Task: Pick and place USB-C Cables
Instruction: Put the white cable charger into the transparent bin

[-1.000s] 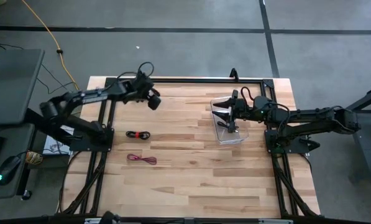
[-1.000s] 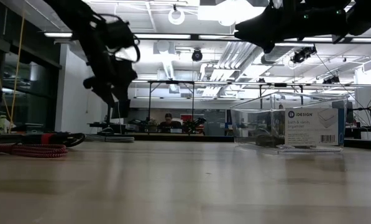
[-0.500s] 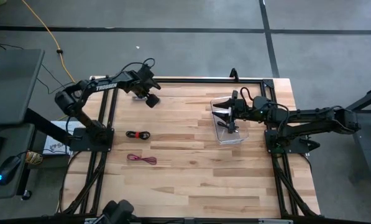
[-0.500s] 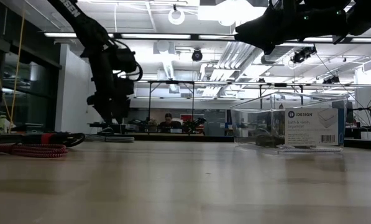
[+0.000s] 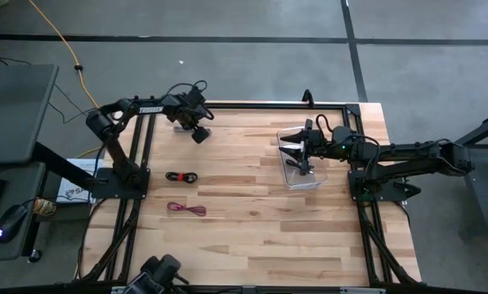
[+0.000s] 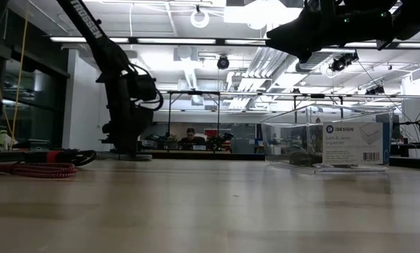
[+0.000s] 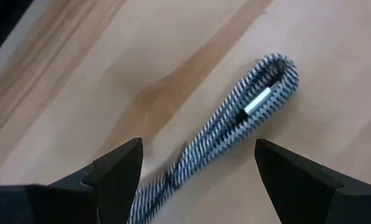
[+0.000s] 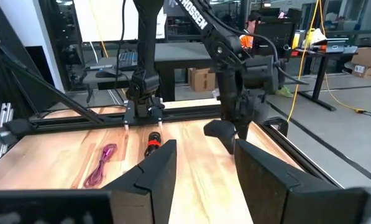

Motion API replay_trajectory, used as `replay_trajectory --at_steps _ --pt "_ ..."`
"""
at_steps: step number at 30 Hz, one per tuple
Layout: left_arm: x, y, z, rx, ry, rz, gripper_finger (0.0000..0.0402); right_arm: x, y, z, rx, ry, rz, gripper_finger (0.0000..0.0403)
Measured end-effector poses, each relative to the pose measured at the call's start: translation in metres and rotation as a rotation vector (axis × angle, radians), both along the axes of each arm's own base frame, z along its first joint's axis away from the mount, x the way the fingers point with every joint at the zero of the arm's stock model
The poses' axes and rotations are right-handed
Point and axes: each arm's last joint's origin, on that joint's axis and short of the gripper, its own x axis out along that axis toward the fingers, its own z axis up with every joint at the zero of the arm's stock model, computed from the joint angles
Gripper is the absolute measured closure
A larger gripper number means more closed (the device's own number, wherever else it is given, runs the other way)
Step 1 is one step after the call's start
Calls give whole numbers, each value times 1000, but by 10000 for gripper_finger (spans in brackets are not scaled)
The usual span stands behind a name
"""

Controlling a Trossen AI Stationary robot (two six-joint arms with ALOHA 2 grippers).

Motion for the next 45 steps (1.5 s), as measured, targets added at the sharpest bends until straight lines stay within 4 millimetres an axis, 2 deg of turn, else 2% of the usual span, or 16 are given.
replay_trajectory --at_steps 6,21,25,32,42,45 --pt "3 4 -10 3 18 8 110 0 0 0 1 4 0 249" --pt "5 3 -12 15 39 8 110 0 0 -1 2 10 0 249" --pt "4 3 -12 20 45 14 123 0 0 -1 3 12 0 249" --pt "6 5 -12 41 43 20 194 0 0 -1 3 12 0 249" --pt "21 7 -4 86 31 60 382 0 0 -1 3 12 0 249" --pt "32 7 3 104 3 56 389 0 0 -1 3 13 0 249"
